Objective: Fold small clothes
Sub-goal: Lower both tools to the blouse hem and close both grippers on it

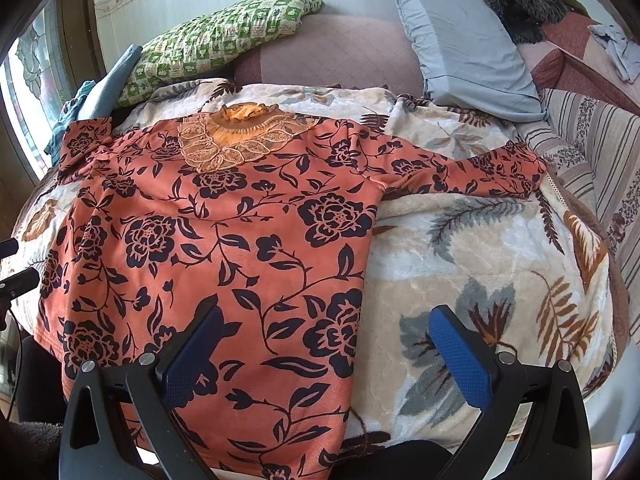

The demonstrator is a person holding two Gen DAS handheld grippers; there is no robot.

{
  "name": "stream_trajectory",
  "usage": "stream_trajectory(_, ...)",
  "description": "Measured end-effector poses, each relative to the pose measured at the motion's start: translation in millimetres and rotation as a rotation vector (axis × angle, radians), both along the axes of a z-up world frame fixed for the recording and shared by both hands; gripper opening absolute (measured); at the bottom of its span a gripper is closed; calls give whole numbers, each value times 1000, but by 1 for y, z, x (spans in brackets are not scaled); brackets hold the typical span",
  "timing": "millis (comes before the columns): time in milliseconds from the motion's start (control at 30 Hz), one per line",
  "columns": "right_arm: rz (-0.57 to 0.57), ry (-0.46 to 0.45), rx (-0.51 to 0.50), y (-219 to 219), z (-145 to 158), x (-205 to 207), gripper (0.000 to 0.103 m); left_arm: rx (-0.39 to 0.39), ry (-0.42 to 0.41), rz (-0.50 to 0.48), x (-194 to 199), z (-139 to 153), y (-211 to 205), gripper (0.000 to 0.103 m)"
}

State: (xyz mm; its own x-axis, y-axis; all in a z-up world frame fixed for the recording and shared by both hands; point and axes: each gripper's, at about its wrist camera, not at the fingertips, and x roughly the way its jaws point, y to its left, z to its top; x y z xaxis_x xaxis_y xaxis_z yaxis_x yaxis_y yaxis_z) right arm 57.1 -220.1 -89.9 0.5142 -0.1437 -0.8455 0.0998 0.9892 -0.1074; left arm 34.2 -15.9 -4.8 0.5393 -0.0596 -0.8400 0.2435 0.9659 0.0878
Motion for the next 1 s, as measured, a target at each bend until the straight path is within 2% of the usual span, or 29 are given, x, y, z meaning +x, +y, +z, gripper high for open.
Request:
stream_trajectory(333, -44, 5, 17, -24, -7, 7, 102, -20, 31, 62, 28, -6, 16, 94)
stream_trajectory(567, -189, 15, 88, -80, -21, 9, 100, -39, 36, 240, 59, -1, 80, 94)
stream_trajectory(767, -177, 69, 199, -80, -50, 16, 100, -124, 148, 346, 85, -27, 118, 94)
stream_trajectory(933, -130, 97, 224, -66, -65, 30, 100, -269, 271, 303, 98, -68, 118, 94)
stream_trajectory(1000, -126, 109, 247, -64, -71, 37, 100, -289, 311, 270, 103, -84, 114, 94)
